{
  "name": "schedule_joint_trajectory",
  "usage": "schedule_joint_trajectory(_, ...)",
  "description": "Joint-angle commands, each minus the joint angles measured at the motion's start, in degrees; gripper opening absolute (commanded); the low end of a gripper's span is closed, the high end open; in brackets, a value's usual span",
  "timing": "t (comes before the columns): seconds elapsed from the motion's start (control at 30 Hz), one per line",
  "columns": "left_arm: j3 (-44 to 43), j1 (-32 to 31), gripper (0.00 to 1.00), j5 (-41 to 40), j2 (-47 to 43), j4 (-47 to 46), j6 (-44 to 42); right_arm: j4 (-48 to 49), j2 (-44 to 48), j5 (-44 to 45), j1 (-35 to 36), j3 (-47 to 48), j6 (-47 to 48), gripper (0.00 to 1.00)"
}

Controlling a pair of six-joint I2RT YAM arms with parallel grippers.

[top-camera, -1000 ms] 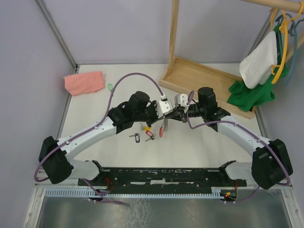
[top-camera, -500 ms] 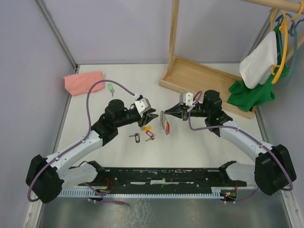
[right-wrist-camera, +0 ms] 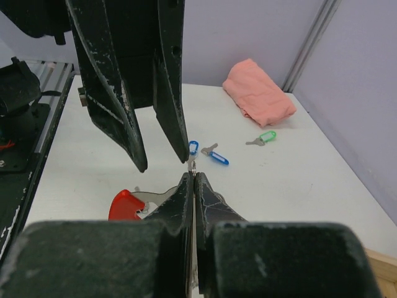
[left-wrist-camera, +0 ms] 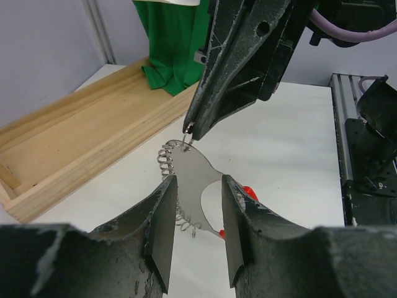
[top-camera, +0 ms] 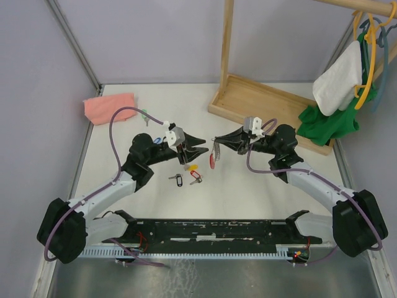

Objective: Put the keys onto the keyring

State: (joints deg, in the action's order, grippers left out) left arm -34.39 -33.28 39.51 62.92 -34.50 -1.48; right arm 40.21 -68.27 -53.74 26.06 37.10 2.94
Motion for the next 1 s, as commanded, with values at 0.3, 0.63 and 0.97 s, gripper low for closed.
schedule_joint_trajectory(0.3, 0.8, 4.5, 0.41, 9.6, 5.7, -17.8, -0.7, 12.1, -2.1, -3.6, -0.1, 1.6, -4.9, 0.01)
schedule_joint_trajectory(0.63, 0.0, 5.6, 0.35, 16.7, 12.2, -24.8, -0.9, 9.8, -0.2, -4.6, 1.9, 0.3, 0.2, 0.01)
schedule_joint_trajectory(0.97, 0.9, 5.5, 0.31, 18.3, 13.6, -30.4, 1.3, 6.8, -1.3, -5.0, 3.7, 1.3, 2.7, 0.01)
